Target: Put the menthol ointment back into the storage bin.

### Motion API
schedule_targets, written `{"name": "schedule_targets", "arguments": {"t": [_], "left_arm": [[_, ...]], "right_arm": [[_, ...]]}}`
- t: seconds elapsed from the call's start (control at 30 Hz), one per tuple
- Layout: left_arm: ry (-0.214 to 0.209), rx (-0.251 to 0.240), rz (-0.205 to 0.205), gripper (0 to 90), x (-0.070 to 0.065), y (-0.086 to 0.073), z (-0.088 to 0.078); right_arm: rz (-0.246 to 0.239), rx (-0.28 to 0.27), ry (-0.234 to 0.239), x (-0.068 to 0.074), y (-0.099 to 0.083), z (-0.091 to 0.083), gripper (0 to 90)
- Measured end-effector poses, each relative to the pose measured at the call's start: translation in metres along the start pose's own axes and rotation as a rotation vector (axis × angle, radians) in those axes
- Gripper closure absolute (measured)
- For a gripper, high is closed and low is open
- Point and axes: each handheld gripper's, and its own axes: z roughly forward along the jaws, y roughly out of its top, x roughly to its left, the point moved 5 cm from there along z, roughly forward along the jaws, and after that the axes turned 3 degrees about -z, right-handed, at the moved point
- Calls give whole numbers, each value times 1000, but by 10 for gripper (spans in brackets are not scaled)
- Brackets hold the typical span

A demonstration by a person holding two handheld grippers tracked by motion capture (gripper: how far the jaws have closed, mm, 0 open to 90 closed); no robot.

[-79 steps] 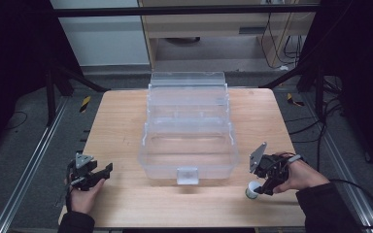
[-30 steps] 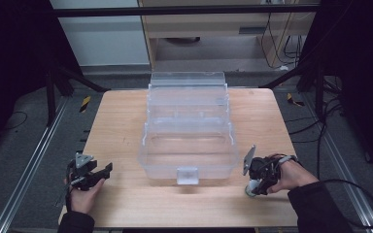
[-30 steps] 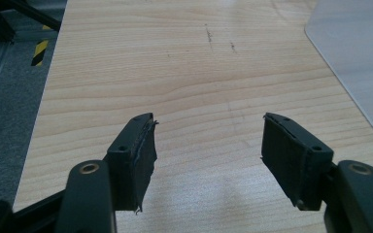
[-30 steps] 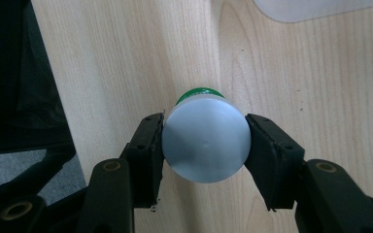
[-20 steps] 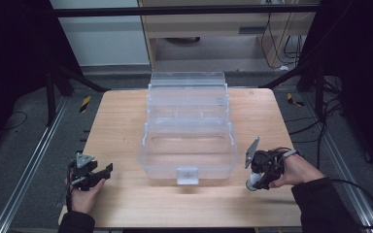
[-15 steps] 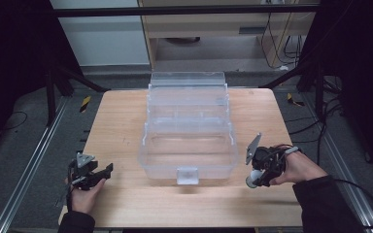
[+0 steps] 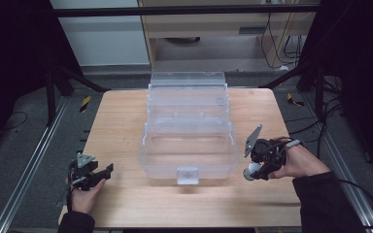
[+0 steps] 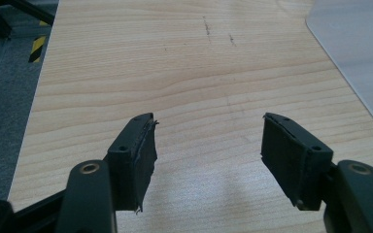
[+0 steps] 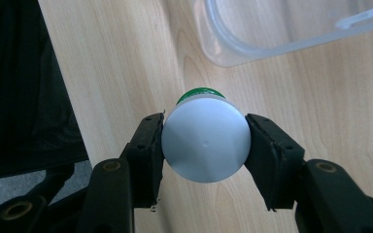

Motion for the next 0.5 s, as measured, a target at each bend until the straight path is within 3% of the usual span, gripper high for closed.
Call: {"name": "schedule_targets", "arguments": {"t": [0.5], "left_arm": [[-3,5,-5,369,0,-1,1]], "right_arm": [[0,-12,-7,-8,18,-30,501]]}}
